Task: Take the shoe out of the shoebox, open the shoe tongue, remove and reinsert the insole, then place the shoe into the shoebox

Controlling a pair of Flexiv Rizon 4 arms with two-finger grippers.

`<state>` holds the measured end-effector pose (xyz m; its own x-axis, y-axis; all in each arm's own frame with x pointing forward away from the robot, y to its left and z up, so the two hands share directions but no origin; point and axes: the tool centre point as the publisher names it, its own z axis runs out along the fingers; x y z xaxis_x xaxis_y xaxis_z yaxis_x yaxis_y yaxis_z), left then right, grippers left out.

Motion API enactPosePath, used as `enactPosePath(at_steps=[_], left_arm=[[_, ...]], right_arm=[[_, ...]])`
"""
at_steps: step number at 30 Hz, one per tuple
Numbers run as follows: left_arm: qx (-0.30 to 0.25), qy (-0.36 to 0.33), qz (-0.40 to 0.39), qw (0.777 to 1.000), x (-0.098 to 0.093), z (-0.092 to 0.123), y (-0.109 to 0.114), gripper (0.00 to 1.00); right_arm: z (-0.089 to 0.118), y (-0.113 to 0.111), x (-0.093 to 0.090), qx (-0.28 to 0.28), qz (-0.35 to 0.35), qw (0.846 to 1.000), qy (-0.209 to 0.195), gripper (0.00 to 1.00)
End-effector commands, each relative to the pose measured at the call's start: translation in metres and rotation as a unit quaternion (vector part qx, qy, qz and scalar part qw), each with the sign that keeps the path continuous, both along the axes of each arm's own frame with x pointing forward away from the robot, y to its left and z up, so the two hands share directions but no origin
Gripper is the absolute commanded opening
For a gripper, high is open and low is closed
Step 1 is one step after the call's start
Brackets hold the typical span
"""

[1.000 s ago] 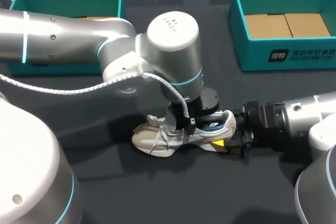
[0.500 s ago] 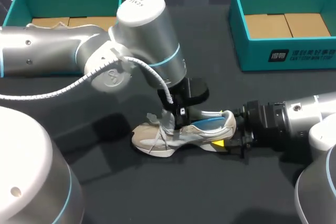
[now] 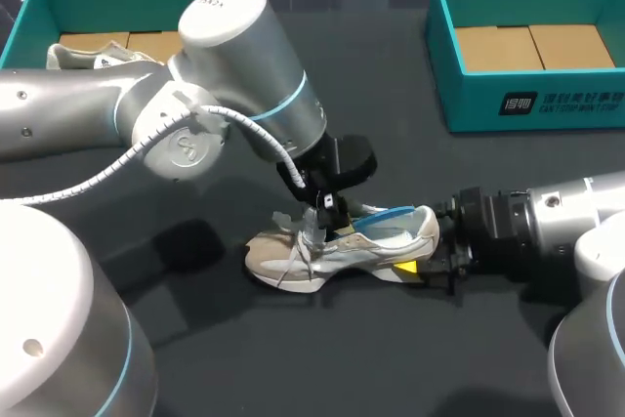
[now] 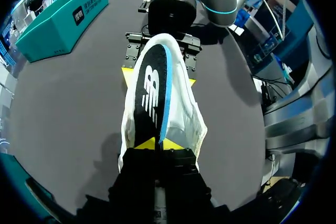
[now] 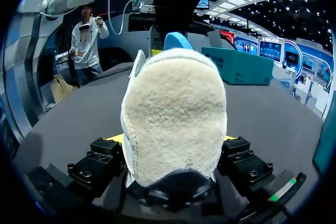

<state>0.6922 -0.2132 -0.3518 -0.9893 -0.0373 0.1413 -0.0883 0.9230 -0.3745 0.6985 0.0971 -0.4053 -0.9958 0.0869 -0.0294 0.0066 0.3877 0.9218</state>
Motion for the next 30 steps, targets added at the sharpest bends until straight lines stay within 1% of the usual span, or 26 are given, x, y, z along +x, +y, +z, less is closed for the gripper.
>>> enactPosePath(at_steps=[1, 8, 13, 17, 22, 30], left_arm=[[-0.003, 0.004, 0.005, 1.0, 0.0, -0.003, 0.006, 0.0], [-0.012, 0.018, 0.02, 1.0, 0.005, -0.001, 0.014, 0.0], [-0.024, 0.018, 0.025, 0.999, 0.004, 0.006, 0.01, 0.0], [-0.04, 0.021, 0.024, 0.999, 0.002, 0.015, 0.006, 0.0], [-0.047, 0.02, 0.022, 0.998, -0.002, 0.021, -0.004, 0.0], [-0.055, 0.019, 0.04, 0.997, 0.003, 0.027, -0.026, 0.0]], right_arm=[[0.001, 0.0, -0.001, -0.001, -0.001, 1.0, 0.0, 0.0], [0.001, 0.0, -0.001, -0.001, -0.001, 1.0, 0.0, 0.0], [0.001, 0.0, -0.001, -0.001, -0.001, 1.0, 0.0, 0.0], [0.001, 0.0, -0.001, -0.001, -0.001, 1.0, 0.0, 0.0], [0.001, 0.0, -0.001, -0.001, -0.001, 1.0, 0.0, 0.0], [0.001, 0.0, -0.001, -0.001, -0.001, 1.0, 0.0, 0.0]])
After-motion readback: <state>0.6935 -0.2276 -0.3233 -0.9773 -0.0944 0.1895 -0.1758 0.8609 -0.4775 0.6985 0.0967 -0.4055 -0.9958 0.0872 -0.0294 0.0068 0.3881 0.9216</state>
